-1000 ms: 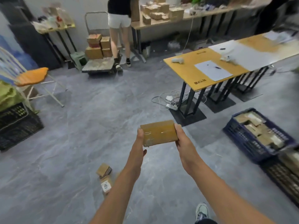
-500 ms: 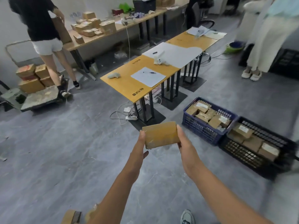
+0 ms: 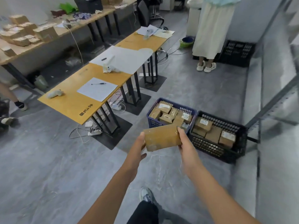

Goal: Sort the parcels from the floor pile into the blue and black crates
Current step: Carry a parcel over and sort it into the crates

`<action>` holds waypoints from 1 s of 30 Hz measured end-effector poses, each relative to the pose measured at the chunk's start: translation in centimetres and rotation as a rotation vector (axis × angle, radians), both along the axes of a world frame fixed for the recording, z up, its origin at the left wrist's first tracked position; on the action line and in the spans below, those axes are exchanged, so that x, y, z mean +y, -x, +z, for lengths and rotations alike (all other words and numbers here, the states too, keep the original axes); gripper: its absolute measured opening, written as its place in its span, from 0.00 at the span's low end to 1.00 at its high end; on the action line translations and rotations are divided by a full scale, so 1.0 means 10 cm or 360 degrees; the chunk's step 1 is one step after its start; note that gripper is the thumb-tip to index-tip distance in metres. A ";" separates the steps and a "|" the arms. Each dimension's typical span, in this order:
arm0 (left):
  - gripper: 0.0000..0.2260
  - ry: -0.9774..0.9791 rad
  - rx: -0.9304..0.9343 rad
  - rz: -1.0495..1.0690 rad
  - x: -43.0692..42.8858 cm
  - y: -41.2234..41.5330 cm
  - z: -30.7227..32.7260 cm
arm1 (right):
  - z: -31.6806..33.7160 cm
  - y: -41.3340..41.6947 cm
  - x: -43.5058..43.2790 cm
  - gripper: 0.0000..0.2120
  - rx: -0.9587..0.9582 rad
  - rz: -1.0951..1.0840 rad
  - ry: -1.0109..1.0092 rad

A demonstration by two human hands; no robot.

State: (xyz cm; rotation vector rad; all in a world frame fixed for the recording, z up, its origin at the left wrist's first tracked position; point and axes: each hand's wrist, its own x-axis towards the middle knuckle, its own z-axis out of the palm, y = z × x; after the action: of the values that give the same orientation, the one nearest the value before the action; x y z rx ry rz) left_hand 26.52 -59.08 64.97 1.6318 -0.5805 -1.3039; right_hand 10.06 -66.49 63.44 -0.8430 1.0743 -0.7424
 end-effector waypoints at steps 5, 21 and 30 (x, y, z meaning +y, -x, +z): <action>0.28 -0.0091 0.0055 -0.0145 -0.73 0.09 -0.29 | -0.32 0.14 -0.61 0.26 0.0120 -0.0028 0.0027; 0.32 -0.0426 0.0565 -0.0075 -3.12 -0.19 -1.30 | -1.27 0.04 -3.18 0.17 0.0639 -0.0103 -0.0180; 0.16 -0.0705 0.0705 0.0122 -4.31 -0.06 -1.81 | -1.88 0.05 -4.38 0.13 0.0741 -0.0122 -0.0450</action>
State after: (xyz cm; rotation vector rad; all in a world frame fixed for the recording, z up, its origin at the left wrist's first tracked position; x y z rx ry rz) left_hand 27.10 -102.14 46.82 1.6087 0.0455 -1.7544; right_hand 9.58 -110.25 44.66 -0.7490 1.5930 -0.4477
